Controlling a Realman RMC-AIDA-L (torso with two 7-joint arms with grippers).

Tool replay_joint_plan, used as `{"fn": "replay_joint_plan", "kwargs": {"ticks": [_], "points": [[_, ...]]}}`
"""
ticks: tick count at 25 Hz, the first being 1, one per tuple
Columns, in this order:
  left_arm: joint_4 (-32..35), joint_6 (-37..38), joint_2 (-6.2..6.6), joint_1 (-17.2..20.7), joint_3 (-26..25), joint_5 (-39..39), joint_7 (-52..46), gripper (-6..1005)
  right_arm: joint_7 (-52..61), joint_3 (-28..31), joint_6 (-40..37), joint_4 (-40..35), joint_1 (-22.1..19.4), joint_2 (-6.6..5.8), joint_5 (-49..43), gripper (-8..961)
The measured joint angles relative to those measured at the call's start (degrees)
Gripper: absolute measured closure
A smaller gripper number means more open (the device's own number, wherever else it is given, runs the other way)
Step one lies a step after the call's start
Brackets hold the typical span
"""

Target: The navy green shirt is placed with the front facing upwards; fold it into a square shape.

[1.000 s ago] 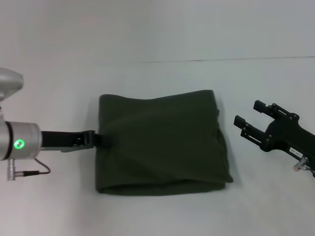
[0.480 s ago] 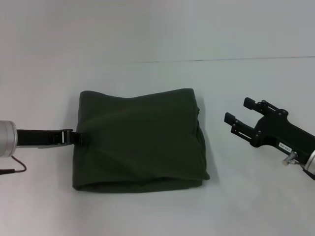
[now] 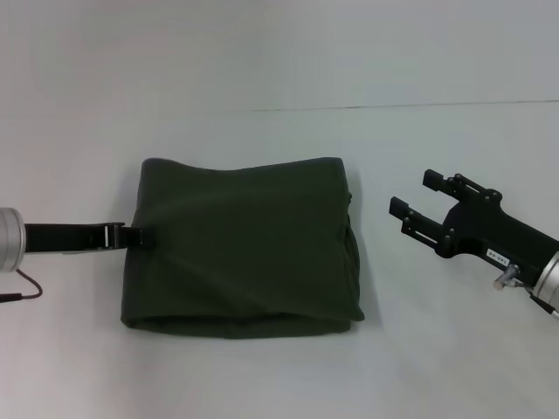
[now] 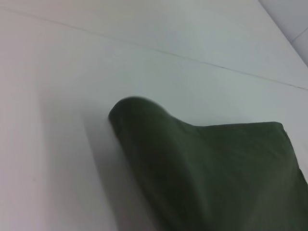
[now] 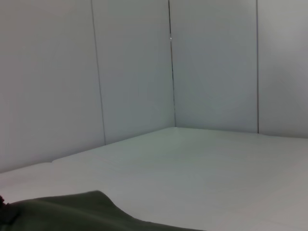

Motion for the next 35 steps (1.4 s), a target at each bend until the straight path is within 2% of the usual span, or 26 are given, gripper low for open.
{"fn": "replay_joint_plan", "kwargs": {"ticks": [7,13,18,25,28,35], "points": [[0.38,0.01,0.00,0.21,-0.62,-0.15,0.61,703,0.19,-1.07,1.58,0.00,1.11,0.08,-0.01,206],[2.64,2.70,-0.40,0.75,-4.59,-2.20,2.27,440,0.89,-1.62,2.80,1.05,3.90,0.13,0.01,206],[2.87,4.90,-0.69,2.18,-7.29,-10.00,7.51,241,0.91,-3.71,7.38,4.77,8.73,0.23,0.00,205],[2.48,4.67,-1.19,3.10,-7.42,-13.99,10.26,153,0.07,-9.33,11.08,8.25,12.82,0.76,-0.02,205],[2.14,4.56,-1.31,3.19,-7.44,-15.01,11.05,115,-0.17,-9.65,11.32,8.78,12.92,0.77,-0.01,205],[2.02,4.54,-1.72,3.80,-7.49,-17.78,12.43,114,-0.21,-11.19,14.69,8.98,12.07,0.63,-0.07,206]]}}
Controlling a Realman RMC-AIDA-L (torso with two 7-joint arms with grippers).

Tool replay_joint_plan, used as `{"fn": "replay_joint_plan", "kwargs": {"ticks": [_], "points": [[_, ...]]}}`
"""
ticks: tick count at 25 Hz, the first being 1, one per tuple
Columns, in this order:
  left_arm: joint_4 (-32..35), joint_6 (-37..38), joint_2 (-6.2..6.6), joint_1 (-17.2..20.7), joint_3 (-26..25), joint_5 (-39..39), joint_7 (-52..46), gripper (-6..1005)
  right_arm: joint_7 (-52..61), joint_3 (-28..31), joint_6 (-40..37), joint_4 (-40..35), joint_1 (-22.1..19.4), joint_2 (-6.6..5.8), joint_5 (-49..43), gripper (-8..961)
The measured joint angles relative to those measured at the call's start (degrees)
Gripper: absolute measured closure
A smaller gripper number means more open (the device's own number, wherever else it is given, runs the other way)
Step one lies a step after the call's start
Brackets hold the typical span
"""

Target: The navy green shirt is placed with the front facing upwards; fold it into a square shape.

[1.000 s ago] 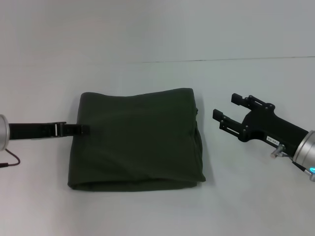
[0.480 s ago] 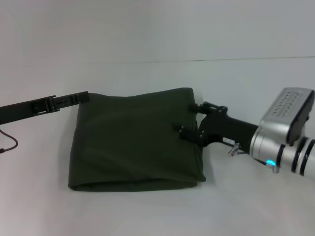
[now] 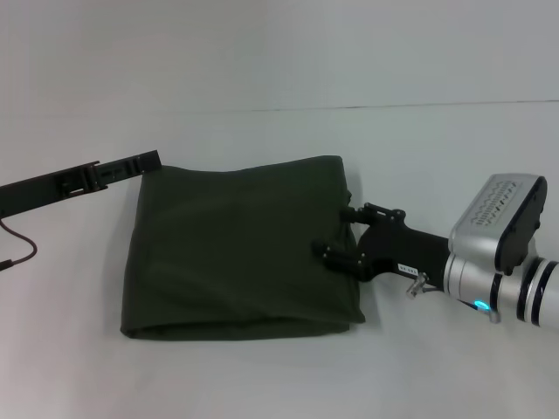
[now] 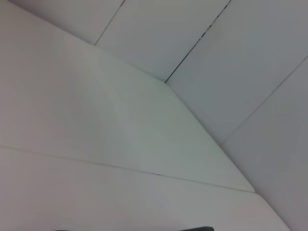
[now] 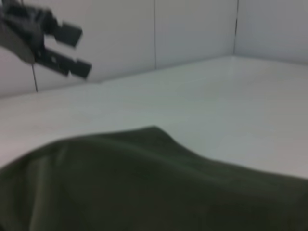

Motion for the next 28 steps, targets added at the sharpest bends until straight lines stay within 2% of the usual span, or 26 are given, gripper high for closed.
{"fn": "replay_joint_plan", "kwargs": {"ticks": [13,17,21,25,28], "points": [[0.05,0.01,-0.26,0.31,-0.02,-0.63,0.89,118,-0.11,-0.97,2.26,0.57,-1.95,-0.16,0.31,205],[-0.27,-0.33,-0.30,0.67,-0.12,-1.27,1.28,119,0.03,0.14,-5.01,-0.78,-3.56,-0.48,0.51,202],[-0.52,0.66,-0.51,1.51,-0.61,-3.79,5.50,120,2.46,1.54,-15.20,-7.53,-8.36,-0.73,0.54,200],[-0.53,3.33,-0.98,3.10,-0.79,-7.48,14.77,121,5.32,1.04,-19.86,-13.98,-12.32,-1.23,-1.25,197],[-0.72,8.11,-1.03,4.40,-1.00,-8.10,25.48,122,6.72,0.88,-23.43,-16.66,-13.86,-1.62,-4.87,179]]}}
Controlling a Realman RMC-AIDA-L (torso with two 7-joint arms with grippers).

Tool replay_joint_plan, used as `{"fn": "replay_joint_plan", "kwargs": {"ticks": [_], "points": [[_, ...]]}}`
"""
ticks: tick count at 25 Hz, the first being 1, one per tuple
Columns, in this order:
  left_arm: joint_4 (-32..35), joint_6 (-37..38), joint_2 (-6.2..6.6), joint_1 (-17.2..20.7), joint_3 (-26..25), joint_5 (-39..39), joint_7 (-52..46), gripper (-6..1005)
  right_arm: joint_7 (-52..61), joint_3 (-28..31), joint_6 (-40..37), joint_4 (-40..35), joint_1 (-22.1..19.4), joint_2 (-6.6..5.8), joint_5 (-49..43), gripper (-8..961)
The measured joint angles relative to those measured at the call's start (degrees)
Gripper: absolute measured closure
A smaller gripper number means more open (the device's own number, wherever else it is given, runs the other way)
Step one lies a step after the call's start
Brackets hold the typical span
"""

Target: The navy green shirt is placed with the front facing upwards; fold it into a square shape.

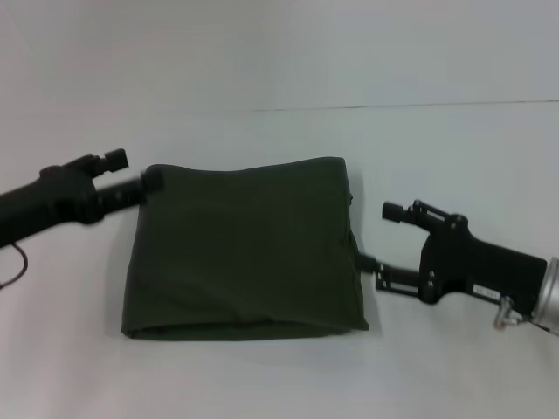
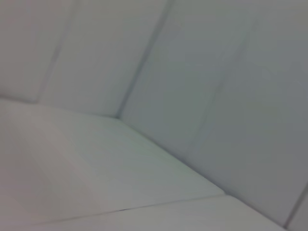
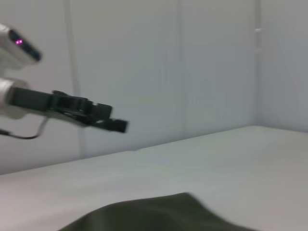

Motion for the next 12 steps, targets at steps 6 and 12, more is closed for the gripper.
{"fn": "replay_joint_plan", "kwargs": {"ticks": [6,12], "points": [[-0.32,10.65,0.26,2.15,-2.33,2.92,13.93,123,3.39,-0.64,-8.79,-3.41,-0.27,0.69,-10.56,75],[0.13,18.34,0.96,2.34,-4.86,13.26,17.64,124,5.05,-8.49,-9.50,-2.09,2.33,1.36,-12.47,26]]}}
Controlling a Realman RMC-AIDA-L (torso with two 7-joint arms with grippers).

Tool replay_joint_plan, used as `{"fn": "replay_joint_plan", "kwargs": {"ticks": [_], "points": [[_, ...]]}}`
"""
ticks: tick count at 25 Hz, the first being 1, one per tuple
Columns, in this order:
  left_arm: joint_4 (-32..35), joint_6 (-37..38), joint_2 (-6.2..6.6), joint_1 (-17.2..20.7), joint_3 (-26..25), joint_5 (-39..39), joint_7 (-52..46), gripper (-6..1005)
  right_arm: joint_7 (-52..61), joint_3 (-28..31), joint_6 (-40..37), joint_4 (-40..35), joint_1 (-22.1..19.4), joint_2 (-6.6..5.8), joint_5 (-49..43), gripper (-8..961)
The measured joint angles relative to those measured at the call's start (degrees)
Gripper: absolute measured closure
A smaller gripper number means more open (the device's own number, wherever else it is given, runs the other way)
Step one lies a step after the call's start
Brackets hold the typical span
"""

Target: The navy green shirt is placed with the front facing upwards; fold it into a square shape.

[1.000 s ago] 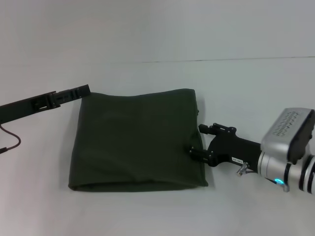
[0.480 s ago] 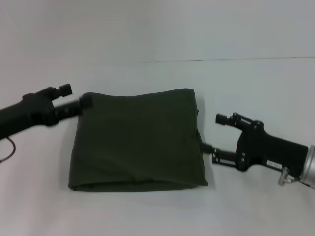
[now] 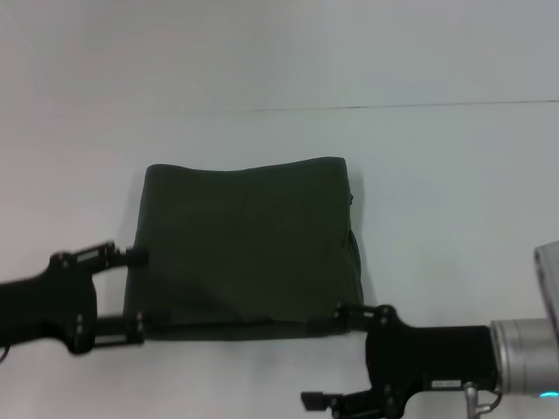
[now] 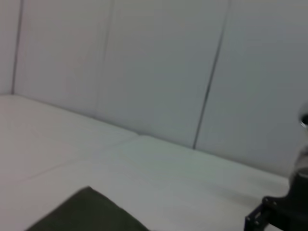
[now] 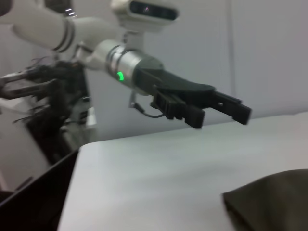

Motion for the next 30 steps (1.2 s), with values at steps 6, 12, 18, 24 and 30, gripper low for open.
{"fn": "replay_joint_plan", "kwargs": {"ticks": [6,12,18,24,30], "points": [[0.54,4.73,-0.12,1.39,-2.12,5.00,3.03,124,-0.42,-1.58,0.23,2.49,2.01,0.44,1.02,29],[0.60,6.18,-0.03,2.15,-4.36,8.12,6.18,123,-1.34,-5.33,-0.17,3.27,2.84,0.45,5.71,29],[0.60,6.48,-0.16,2.76,-4.61,8.61,6.99,123,-1.84,-7.50,-0.60,2.84,2.97,0.37,8.13,29],[0.38,6.03,-0.30,2.74,-4.61,8.83,7.24,123,-2.40,-7.03,-0.30,3.03,2.95,0.19,8.17,29],[0.28,5.99,-0.32,2.70,-4.61,8.51,7.05,123,-2.41,-6.81,-0.28,2.94,2.75,0.16,8.25,29]]}}
